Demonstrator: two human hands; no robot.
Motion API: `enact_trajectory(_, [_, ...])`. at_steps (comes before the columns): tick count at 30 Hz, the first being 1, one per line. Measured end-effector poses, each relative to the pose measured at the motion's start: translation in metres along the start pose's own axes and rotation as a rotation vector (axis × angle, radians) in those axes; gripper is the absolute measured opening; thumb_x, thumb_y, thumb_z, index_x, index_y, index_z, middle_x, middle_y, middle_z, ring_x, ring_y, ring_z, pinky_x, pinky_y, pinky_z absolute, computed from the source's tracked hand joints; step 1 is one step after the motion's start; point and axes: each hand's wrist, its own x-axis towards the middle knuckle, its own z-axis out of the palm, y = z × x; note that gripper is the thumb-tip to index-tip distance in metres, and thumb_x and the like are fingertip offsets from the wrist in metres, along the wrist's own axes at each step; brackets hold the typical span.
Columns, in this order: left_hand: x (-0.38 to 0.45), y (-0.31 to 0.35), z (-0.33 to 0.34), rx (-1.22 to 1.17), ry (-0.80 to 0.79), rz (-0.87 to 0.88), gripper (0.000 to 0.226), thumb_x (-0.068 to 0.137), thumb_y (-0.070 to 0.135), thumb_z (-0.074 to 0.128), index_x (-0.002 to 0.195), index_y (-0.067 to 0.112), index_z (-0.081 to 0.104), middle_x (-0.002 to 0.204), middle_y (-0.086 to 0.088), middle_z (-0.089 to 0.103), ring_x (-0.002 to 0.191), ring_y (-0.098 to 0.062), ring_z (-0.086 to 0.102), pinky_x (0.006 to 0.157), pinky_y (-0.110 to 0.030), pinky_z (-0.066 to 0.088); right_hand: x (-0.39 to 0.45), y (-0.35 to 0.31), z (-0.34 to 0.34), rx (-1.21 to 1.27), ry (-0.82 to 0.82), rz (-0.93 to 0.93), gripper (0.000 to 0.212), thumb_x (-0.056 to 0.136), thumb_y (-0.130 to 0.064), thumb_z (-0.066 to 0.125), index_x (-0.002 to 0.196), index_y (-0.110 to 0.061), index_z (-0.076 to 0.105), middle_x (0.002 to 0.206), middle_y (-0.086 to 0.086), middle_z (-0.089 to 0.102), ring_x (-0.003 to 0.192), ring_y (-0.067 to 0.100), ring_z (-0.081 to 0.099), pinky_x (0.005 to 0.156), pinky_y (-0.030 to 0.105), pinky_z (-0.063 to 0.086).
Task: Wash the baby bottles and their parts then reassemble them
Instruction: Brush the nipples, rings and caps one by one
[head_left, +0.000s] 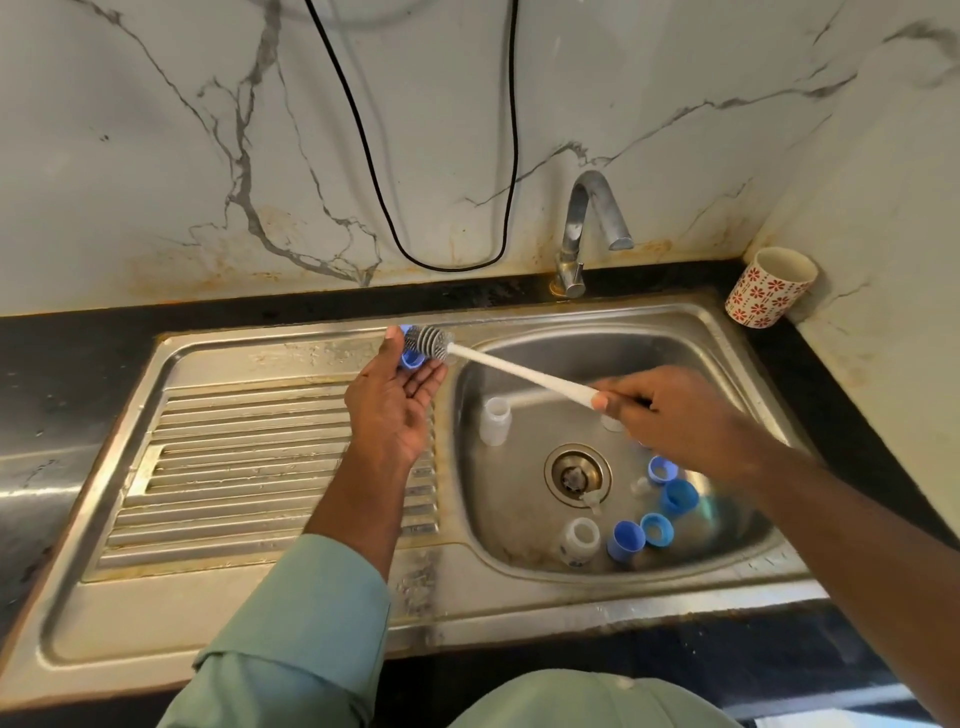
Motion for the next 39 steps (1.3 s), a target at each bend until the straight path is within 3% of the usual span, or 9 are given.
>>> enact_trajectory(4, [0.000, -0.005, -0.004, 0.038, 0.045, -0.005, 0.027, 0.088, 0.021, 0.072, 0.106, 0.003, 0.065, 0.106, -0.021, 0.070, 0.099, -0.032, 0.071, 0.083, -0.040, 0.060, -0.008, -0.007, 0.001, -0.103, -0.139, -0.035, 0.025, 0.099, -0.035, 0.052, 0.103, -0.020, 0.071, 0.072, 0.001, 0.065, 0.062, 0.017, 0.061, 0.060, 0.029, 0.053])
enact_trajectory(11, [0.001, -0.010, -0.008, 0.010, 0.052, -0.016, 0.031, 0.087, 0.022, 0.072, 0.110, 0.002, 0.064, 0.104, -0.020, 0.071, 0.095, -0.030, 0.072, 0.073, -0.035, 0.061, -0.007, 0.002, 0.006, -0.055, -0.137, -0.010, 0.028, 0.097, -0.035, 0.054, 0.096, -0.015, 0.073, 0.072, 0.008, 0.067, 0.058, 0.016, 0.056, 0.059, 0.032, 0.051])
enact_trajectory(17, [0.001, -0.007, -0.008, 0.009, 0.016, -0.010, 0.031, 0.087, 0.022, 0.072, 0.110, 0.001, 0.064, 0.103, -0.021, 0.072, 0.095, -0.032, 0.073, 0.079, -0.038, 0.061, 0.001, 0.004, -0.003, -0.060, -0.068, -0.035, 0.026, 0.097, -0.039, 0.054, 0.072, -0.037, 0.060, 0.060, -0.004, 0.059, 0.053, 0.008, 0.052, 0.052, 0.022, 0.042])
enact_trajectory(20, [0.002, -0.008, -0.008, 0.031, 0.057, -0.025, 0.028, 0.085, 0.021, 0.073, 0.105, 0.003, 0.064, 0.103, -0.019, 0.072, 0.099, -0.031, 0.072, 0.081, -0.039, 0.060, -0.003, -0.003, -0.003, -0.152, -0.178, -0.087, 0.022, 0.098, -0.037, 0.053, 0.087, -0.027, 0.070, 0.069, 0.000, 0.065, 0.058, 0.011, 0.057, 0.057, 0.025, 0.048])
enact_trajectory(25, [0.002, -0.010, -0.005, -0.010, 0.012, -0.046, 0.030, 0.086, 0.023, 0.072, 0.106, 0.003, 0.063, 0.104, -0.022, 0.071, 0.097, -0.032, 0.071, 0.084, -0.040, 0.059, 0.007, 0.010, -0.001, -0.065, -0.064, -0.036, 0.027, 0.096, -0.037, 0.055, 0.115, -0.026, 0.070, 0.068, -0.003, 0.064, 0.062, 0.014, 0.060, 0.059, 0.029, 0.049])
enact_trajectory(29, [0.003, -0.012, -0.008, -0.010, 0.040, -0.055, 0.036, 0.079, 0.025, 0.076, 0.105, 0.004, 0.065, 0.104, -0.019, 0.071, 0.100, -0.031, 0.071, 0.081, -0.038, 0.060, 0.002, 0.006, 0.003, -0.087, -0.151, -0.069, 0.022, 0.098, -0.034, 0.054, 0.112, -0.028, 0.069, 0.066, -0.006, 0.062, 0.056, 0.005, 0.054, 0.053, 0.020, 0.047])
enact_trajectory(32, [0.004, -0.012, -0.006, -0.002, 0.002, -0.059, 0.034, 0.083, 0.023, 0.073, 0.109, 0.002, 0.064, 0.105, -0.021, 0.072, 0.098, -0.031, 0.072, 0.083, -0.039, 0.059, 0.001, 0.011, 0.002, 0.010, -0.070, -0.016, 0.019, 0.097, -0.035, 0.056, 0.107, -0.028, 0.071, 0.066, 0.000, 0.064, 0.061, 0.016, 0.059, 0.058, 0.031, 0.049])
enact_trajectory(35, [0.002, -0.014, -0.007, 0.007, 0.023, -0.065, 0.026, 0.085, 0.020, 0.073, 0.102, 0.003, 0.065, 0.096, -0.016, 0.072, 0.089, -0.026, 0.072, 0.078, -0.036, 0.060, -0.003, 0.006, 0.003, -0.077, -0.172, -0.066, 0.020, 0.097, -0.035, 0.055, 0.082, -0.029, 0.068, 0.066, 0.000, 0.062, 0.062, 0.017, 0.060, 0.062, 0.035, 0.053])
enact_trajectory(39, [0.003, -0.016, -0.008, -0.013, 0.005, -0.052, 0.039, 0.079, 0.023, 0.075, 0.109, 0.001, 0.063, 0.104, -0.021, 0.072, 0.097, -0.030, 0.072, 0.080, -0.037, 0.060, -0.001, 0.009, -0.002, 0.073, -0.125, 0.011, 0.017, 0.096, -0.034, 0.056, 0.090, -0.026, 0.070, 0.064, 0.002, 0.063, 0.055, 0.012, 0.054, 0.054, 0.027, 0.046])
